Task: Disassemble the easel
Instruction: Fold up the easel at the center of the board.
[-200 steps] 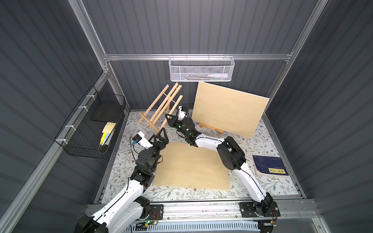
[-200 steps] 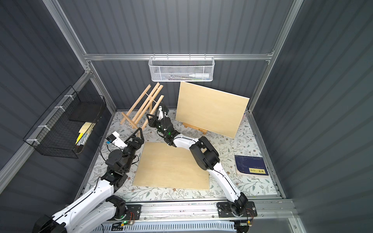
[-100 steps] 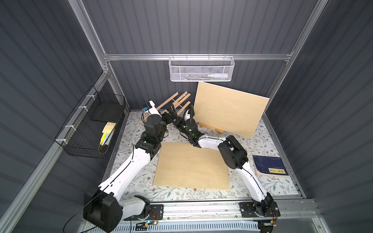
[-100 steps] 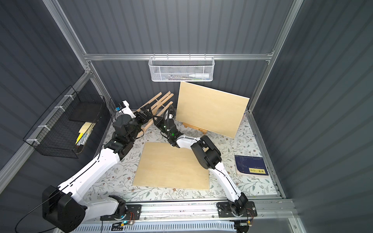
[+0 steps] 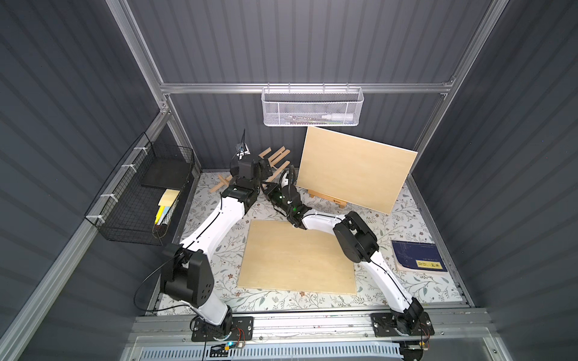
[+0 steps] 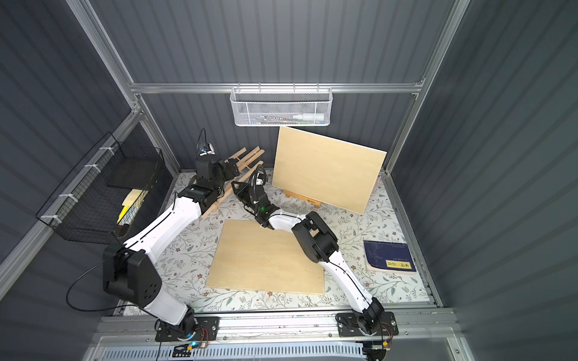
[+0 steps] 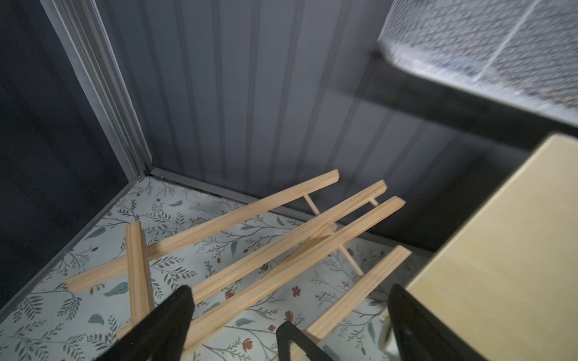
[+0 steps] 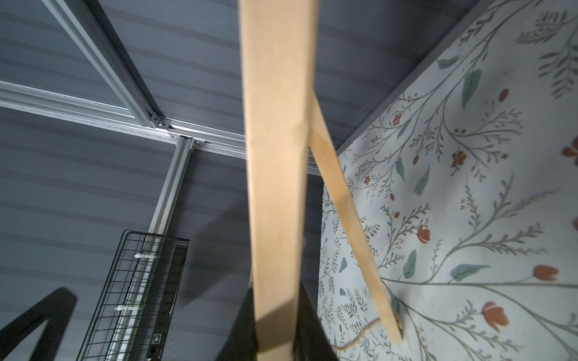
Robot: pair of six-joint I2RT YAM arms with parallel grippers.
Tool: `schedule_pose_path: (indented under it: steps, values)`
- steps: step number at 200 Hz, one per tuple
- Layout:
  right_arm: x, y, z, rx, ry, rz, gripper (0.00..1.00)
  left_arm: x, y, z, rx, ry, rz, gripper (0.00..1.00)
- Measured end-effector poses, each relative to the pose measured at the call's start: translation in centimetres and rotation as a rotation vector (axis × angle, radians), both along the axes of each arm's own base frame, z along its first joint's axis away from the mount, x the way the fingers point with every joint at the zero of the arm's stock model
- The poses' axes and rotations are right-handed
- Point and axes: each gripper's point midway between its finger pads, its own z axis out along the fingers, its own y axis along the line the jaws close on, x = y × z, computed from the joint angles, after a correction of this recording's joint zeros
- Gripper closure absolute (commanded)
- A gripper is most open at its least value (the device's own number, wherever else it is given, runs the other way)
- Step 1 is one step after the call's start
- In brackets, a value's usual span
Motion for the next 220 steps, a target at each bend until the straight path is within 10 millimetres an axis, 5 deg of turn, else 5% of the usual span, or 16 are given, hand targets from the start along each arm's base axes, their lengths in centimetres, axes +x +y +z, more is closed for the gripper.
schedule_pose_path:
  steps: [31,68,122,175,220]
  values:
    - [0.6,0.6,-3.3,-0.035,0.047,0.000,1.00,2.5,1.4,-4.6,0.061,0.127,0.033,0.02]
    - [1.1,1.5,-6.4,-0.077,0.095,0.002,1.00,4.3,2.6,-5.9,0.079,0.159,0.067,0.03]
    - [0.9,3.4,-8.0,-0.107,0.135,0.017,1.00,5.5,4.8,-9.9,0.089,0.223,0.117,0.04]
    - [0.3,5.0,-8.4,-0.150,0.153,0.031,0.57,4.6,6.6,-13.5,0.064,0.256,0.152,0.04]
    - [-0.4,5.3,-11.2,-0.233,0.191,0.040,0.42,4.4,7.5,-11.5,0.020,0.188,0.173,0.02]
